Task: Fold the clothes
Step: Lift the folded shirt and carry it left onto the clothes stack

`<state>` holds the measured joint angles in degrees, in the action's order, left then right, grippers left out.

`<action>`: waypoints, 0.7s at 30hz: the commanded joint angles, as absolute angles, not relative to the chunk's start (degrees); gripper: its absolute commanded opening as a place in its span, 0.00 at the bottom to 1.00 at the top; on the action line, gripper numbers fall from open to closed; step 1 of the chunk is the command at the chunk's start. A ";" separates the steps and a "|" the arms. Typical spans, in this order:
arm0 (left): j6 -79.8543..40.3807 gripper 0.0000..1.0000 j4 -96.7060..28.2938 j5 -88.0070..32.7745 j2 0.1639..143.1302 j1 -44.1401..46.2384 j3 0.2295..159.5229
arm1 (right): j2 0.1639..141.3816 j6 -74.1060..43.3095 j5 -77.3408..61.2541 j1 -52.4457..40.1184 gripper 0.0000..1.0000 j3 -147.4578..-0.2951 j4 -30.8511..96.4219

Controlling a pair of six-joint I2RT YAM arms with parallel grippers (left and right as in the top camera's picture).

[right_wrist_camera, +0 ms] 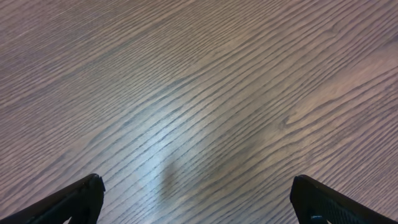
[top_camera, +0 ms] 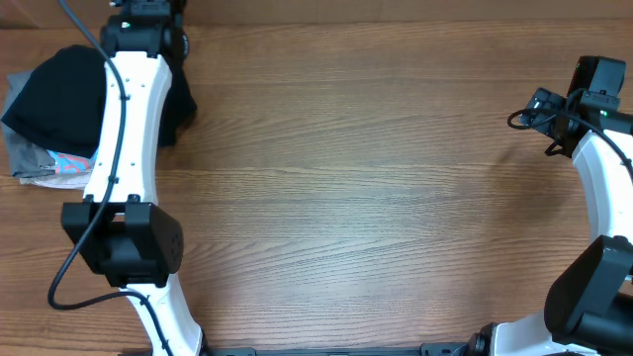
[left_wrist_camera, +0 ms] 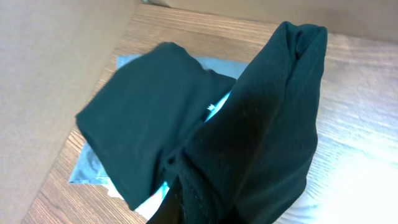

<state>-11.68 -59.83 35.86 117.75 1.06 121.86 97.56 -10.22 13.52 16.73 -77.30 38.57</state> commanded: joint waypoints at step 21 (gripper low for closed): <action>-17.17 0.04 -57.58 27.11 113.10 -14.70 125.80 | 97.62 -10.09 14.04 16.62 1.00 -77.28 38.22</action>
<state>-15.14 -58.24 28.67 115.72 -12.25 123.59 97.56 -10.22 13.54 16.73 -77.30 38.54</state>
